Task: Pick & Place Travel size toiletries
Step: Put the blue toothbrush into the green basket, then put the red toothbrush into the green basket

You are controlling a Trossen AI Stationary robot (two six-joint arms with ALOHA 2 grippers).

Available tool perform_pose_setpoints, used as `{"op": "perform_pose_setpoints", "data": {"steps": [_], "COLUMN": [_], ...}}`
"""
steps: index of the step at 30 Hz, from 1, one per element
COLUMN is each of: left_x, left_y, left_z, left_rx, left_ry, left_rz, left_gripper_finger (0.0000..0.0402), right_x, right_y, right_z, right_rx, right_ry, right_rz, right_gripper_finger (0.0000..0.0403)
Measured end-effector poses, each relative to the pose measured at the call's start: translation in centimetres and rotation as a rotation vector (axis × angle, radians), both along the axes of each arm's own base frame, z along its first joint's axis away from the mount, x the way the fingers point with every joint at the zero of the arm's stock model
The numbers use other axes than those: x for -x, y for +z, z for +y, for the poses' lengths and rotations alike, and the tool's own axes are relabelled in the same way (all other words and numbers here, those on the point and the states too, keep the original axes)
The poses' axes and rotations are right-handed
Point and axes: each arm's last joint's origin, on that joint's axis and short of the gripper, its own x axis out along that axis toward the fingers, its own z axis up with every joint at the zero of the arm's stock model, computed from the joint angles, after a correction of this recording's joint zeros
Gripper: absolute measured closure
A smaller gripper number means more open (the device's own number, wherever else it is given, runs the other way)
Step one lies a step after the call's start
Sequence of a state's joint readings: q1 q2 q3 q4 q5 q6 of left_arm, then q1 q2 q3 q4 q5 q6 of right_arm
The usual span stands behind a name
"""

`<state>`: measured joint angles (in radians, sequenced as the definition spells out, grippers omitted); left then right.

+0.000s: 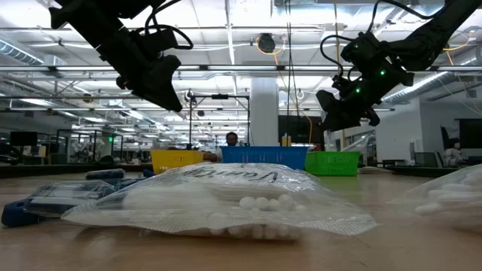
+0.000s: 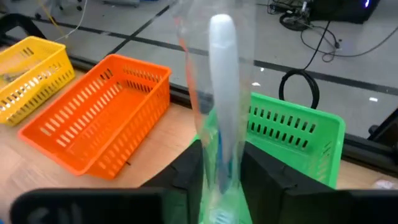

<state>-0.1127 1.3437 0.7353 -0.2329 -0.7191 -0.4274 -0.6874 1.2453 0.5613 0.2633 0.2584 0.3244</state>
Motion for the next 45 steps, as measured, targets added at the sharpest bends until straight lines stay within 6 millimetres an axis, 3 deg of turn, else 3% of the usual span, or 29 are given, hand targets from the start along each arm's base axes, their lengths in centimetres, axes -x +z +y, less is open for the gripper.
{"op": "perform_pose_setpoints", "data": {"steps": [14,20,29,37,41,45], "left_x": [0.0,0.0,0.0,-0.1,-0.1,-0.1], "left_y": [-0.1,-0.1,0.0,0.0,0.0,0.0], "left_z": [-0.1,-0.1,-0.1,-0.1,-0.1,-0.1], "left_rx": [0.031,0.031,0.029,0.029,0.029,0.029], "left_ry": [-0.028,-0.028,-0.03,-0.029,-0.029,-0.029], "left_rz": [0.004,0.004,0.006,0.003,0.001,-0.002], "left_gripper_finger": [0.0265,0.0265,0.0265,0.0265,0.0265,0.0265], "right_x": [0.0,0.1,-0.4,-0.9,-1.7,-2.2], "right_y": [0.3,1.0,3.9,3.6,4.0,4.6], "right_z": [-0.2,-0.6,-1.1,-1.3,0.0,1.9], "right_rx": [0.023,0.141,0.406,0.33,0.313,0.308], "right_ry": [-0.063,-0.139,-0.097,0.318,0.605,0.712], "right_rz": [-0.032,-0.02,-0.127,-0.261,-0.341,-0.315], "right_gripper_finger": [0.0158,0.0121,0.0123,0.0138,0.015,0.0186]}}
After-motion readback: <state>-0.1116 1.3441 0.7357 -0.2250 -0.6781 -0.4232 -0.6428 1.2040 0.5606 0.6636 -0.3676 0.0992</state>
